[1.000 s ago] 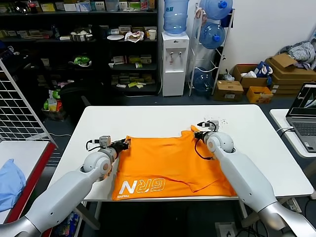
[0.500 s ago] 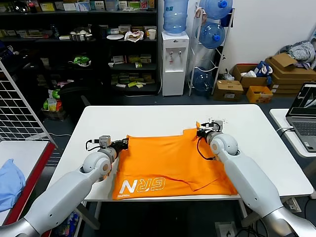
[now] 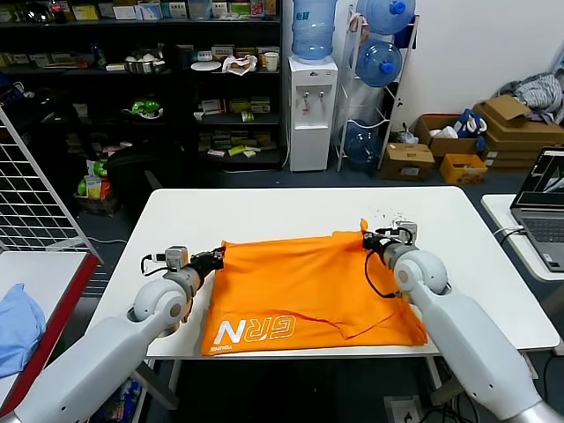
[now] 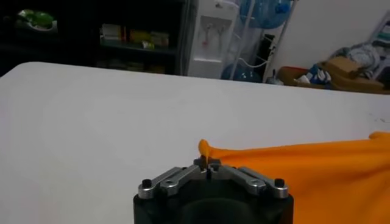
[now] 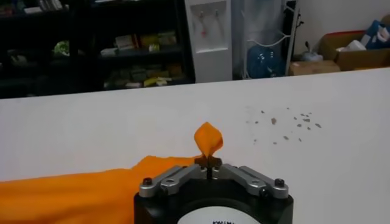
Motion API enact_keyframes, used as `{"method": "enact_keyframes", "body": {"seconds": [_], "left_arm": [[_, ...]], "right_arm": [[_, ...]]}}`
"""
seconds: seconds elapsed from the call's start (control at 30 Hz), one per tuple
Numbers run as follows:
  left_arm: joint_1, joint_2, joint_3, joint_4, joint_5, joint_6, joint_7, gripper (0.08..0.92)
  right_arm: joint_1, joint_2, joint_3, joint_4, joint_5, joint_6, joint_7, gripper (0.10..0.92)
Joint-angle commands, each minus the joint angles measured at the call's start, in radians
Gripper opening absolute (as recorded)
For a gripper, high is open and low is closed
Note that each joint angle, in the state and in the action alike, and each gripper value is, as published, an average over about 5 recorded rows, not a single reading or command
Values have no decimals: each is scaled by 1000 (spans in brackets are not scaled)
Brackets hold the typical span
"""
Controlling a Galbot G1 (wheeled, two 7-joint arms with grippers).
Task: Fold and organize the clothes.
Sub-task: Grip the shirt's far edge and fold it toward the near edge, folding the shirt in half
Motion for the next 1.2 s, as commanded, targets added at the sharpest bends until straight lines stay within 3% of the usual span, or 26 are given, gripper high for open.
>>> {"method": "enact_keyframes", "body": {"seconds": [0.03,0.47,0.73,0.83,1.2], "left_arm": [[160,98,-58,-258,-9,0,-22,95],[356,146,-143,-344,62,-15,-16,95],[402,145,-147,-363,82,-23,-12,96],[413,145,-151,-366,94,-22,-10,129],[441,132,-174,-333,118,-23,-15,437]], "right_arm": [[-239,-117,113,274,80,-46,58,124],[-449,-173,211,455,98,-73,98,124],[-521,-178,248,489,83,-90,102,130],[-539,-180,266,496,74,-91,84,183],[-553,-176,290,506,66,-81,68,500]]}}
